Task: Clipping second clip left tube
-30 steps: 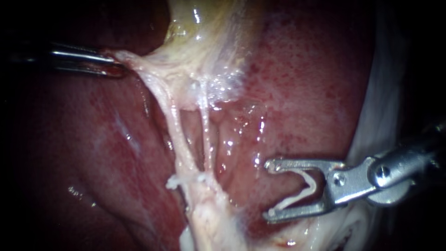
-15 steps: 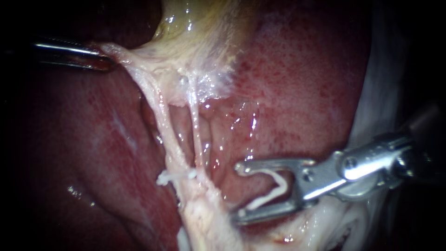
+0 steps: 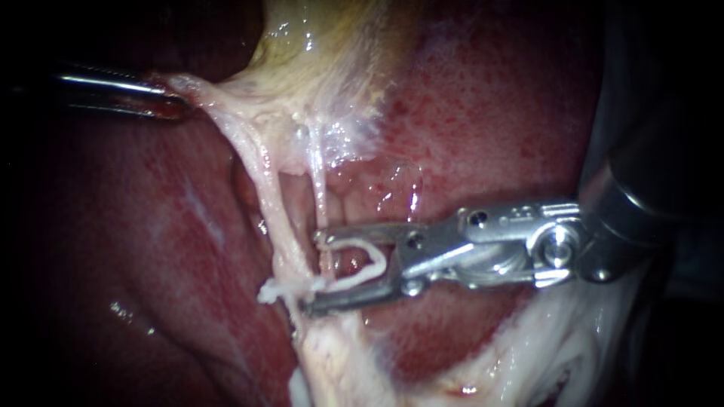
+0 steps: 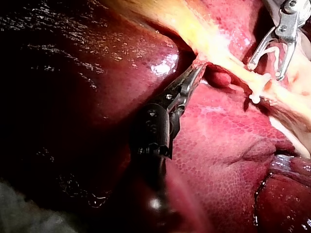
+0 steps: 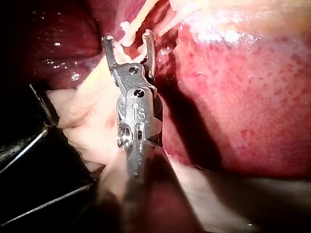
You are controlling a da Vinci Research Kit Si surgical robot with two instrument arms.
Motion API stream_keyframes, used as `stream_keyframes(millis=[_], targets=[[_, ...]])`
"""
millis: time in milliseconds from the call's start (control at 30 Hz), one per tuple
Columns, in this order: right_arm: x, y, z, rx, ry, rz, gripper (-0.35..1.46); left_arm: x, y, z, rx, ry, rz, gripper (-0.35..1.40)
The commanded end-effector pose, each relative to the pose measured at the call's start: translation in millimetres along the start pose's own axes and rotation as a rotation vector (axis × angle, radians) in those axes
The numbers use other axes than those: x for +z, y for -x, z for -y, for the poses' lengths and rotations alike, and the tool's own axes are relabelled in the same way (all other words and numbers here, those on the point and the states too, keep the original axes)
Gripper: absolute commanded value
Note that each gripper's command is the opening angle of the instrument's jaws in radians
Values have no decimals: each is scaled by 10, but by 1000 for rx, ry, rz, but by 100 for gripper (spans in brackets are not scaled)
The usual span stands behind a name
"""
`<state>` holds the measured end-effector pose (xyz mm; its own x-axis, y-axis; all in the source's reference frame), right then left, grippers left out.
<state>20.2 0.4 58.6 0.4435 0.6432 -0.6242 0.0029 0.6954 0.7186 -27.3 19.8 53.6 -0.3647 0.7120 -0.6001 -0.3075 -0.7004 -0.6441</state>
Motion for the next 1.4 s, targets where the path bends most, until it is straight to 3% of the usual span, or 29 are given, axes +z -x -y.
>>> stream_keyframes(millis=[33, 267, 367, 467, 600, 733, 900, 1067, 1400], targets=[[1, 3, -2, 7, -2, 2, 50, 1, 0, -1, 0, 2, 0, -35], [20, 25, -10, 57, -39, 20, 50, 1, 0, -2, -1, 1, 0, -35], [28, 28, -12, 63, -66, 23, 50, 1, 0, -2, -1, 1, 0, -35], [35, 24, -13, 80, -96, 10, 49, 2, -1, -2, -1, 1, 0, -35], [47, 14, -17, 100, -128, -43, 49, 2, -1, -3, -1, 0, 0, -35], [54, 8, -18, 115, -138, -70, 49, 2, -1, -3, -1, 0, 0, -35], [54, 3, -16, 117, -140, -77, 49, 4, -2, -3, -1, -1, 0, -35], [56, -4, -16, 139, -155, -116, 49, 6, -2, -3, -2, 1, 0, -35], [62, -7, -16, 180, -157, -120, 48, 8, -2, -4, -2, 2, 0, -35]])
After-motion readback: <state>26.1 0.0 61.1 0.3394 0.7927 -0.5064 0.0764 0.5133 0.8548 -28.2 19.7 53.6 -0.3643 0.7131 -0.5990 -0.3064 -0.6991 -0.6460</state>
